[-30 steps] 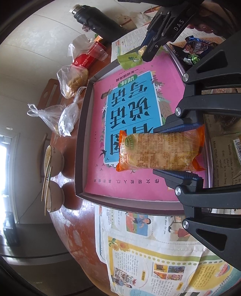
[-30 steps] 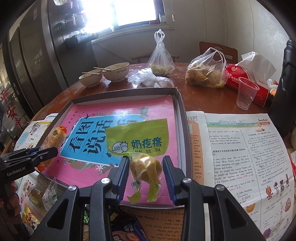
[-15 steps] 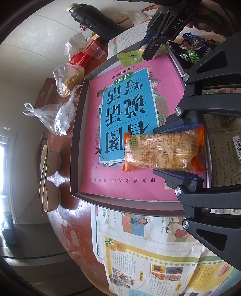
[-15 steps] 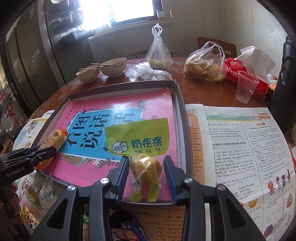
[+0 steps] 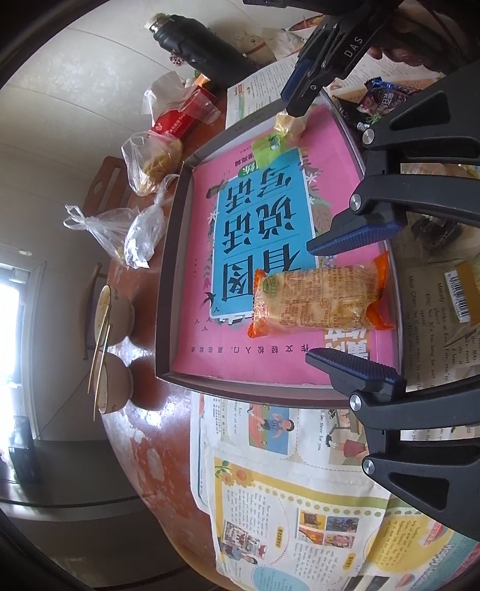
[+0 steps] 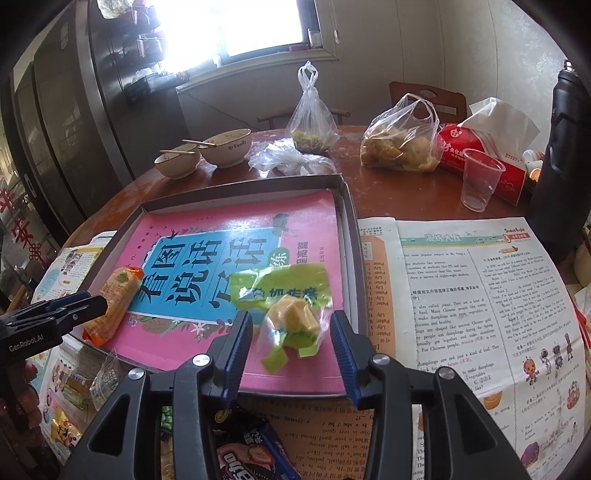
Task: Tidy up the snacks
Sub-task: 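Withdraw both tools from the tray back toward the snack pile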
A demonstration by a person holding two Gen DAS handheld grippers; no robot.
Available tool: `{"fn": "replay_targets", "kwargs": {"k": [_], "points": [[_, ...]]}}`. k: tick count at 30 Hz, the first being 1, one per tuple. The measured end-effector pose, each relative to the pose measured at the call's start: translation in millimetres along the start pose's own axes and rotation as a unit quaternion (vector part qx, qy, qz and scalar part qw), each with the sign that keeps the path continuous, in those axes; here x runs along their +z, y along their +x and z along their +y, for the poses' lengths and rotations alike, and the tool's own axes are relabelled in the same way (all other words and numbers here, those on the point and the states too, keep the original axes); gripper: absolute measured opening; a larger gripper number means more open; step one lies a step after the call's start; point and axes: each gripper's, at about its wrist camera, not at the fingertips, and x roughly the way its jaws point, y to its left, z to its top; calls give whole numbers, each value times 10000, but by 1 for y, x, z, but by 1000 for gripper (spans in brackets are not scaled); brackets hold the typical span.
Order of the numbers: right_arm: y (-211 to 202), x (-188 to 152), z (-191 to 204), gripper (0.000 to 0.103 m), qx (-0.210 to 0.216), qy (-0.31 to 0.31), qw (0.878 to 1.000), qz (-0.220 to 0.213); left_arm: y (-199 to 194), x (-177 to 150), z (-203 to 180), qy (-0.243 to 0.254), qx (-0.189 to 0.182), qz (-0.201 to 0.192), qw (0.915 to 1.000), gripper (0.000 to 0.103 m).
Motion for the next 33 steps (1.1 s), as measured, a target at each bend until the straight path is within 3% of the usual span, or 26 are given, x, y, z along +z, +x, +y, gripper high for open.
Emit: {"fn": "replay_targets", "kwargs": {"k": [14, 33], "points": [[-39, -2, 2, 67, 102, 23, 9988, -475, -43, -9, 0, -4, 3, -382, 9993, 75], [-69, -18, 24, 73, 302, -286, 9973, -604, -79, -41, -17, 425, -447, -258, 9978, 77]]}}
